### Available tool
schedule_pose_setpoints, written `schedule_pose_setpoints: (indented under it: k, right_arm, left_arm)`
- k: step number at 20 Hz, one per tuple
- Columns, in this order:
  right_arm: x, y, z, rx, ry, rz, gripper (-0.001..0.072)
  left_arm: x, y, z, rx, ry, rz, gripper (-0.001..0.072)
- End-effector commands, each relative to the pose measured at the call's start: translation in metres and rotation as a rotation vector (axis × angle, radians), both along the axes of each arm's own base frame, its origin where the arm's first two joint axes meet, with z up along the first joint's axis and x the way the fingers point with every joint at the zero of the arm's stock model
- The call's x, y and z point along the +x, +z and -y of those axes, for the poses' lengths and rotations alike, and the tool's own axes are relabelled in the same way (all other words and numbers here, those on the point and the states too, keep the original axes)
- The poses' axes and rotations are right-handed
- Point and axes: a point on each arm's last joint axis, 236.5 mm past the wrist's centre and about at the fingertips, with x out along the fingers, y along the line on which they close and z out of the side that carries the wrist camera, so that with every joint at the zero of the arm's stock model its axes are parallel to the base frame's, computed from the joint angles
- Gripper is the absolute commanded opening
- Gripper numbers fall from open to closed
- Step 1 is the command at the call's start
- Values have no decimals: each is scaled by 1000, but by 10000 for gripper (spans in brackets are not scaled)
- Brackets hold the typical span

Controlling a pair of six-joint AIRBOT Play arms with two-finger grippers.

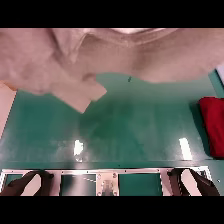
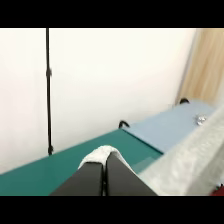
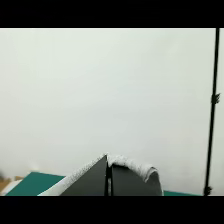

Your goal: Fold the shirts.

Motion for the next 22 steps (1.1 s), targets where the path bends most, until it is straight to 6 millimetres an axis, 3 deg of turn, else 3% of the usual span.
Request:
schedule_pose_setpoints:
  k: [1, 4, 7, 9, 14, 15, 16, 18, 20, 22]
  right_arm:
    - [-20, 15, 11, -87, -140, 46, 12]
    - [3, -16, 27, -56, -146, -43, 13]
    - [49, -91, 53, 47, -128, -226, 13]
    - [81, -166, 67, 138, -103, -391, 13]
    - [159, -379, 71, 289, -76, -785, 13]
    - [174, -412, 71, 311, -79, -846, 13]
    - [190, -442, 72, 342, -80, -901, 13]
    - [218, -485, 75, 417, -70, -975, 13]
    - [244, -508, 79, 477, -56, -1003, 13]
    - [264, -515, 85, 501, -54, -999, 13]
  left_arm:
    - [-18, 8, -2, -3, 52, -6, 21]
    - [20, -43, -17, -14, 83, -206, 21]
    - [65, -120, -31, -58, 78, -437, 21]
    - [99, -195, -42, -86, 75, -610, 21]
    - [186, -416, -70, -189, 192, -934, 21]
    - [203, -445, -71, -196, 209, -967, 21]
    - [222, -466, -70, -228, 206, -990, 21]
    - [258, -486, -68, -336, 169, -1007, 21]
    - [289, -494, -71, -384, 157, -1006, 21]
    - [311, -492, -76, -397, 157, -993, 21]
